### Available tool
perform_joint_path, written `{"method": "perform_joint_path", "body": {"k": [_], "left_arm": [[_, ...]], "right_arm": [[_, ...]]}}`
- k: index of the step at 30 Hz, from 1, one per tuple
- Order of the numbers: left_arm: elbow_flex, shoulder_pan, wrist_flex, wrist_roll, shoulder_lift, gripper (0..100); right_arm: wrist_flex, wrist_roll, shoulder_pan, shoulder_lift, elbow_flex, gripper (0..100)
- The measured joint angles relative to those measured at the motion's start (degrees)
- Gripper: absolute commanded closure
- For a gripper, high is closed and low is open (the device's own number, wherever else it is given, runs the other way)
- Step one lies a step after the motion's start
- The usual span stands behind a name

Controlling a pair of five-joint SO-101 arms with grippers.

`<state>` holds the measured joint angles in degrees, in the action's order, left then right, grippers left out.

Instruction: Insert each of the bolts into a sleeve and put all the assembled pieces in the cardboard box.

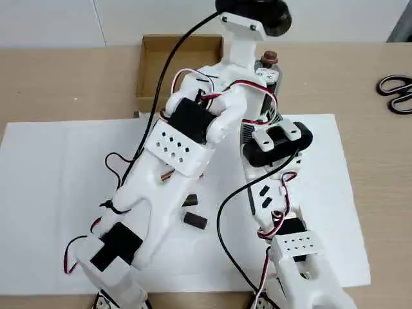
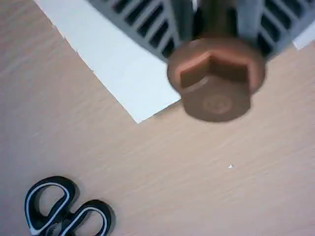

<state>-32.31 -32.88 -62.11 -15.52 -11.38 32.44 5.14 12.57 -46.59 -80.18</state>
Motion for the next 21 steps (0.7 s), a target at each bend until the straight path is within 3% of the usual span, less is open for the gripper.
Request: {"method": "perform_joint_path", "body": {"k": [6, 12, 21], "left_arm": [[2.2, -0.09, 0.53, -0.18, 0.35, 100], [7.12, -1.67, -0.44, 0.0, 5.8, 100], [18.99, -1.67, 7.3, 0.09, 12.22, 99]], "right_arm": [[-4.31, -0.35, -1.41, 0.0, 1.32, 99.6], [-15.21, -8.53, -4.31, -0.26, 7.82, 99.6], [-15.82, -6.42, -2.73, -3.52, 7.82, 99.6]]}}
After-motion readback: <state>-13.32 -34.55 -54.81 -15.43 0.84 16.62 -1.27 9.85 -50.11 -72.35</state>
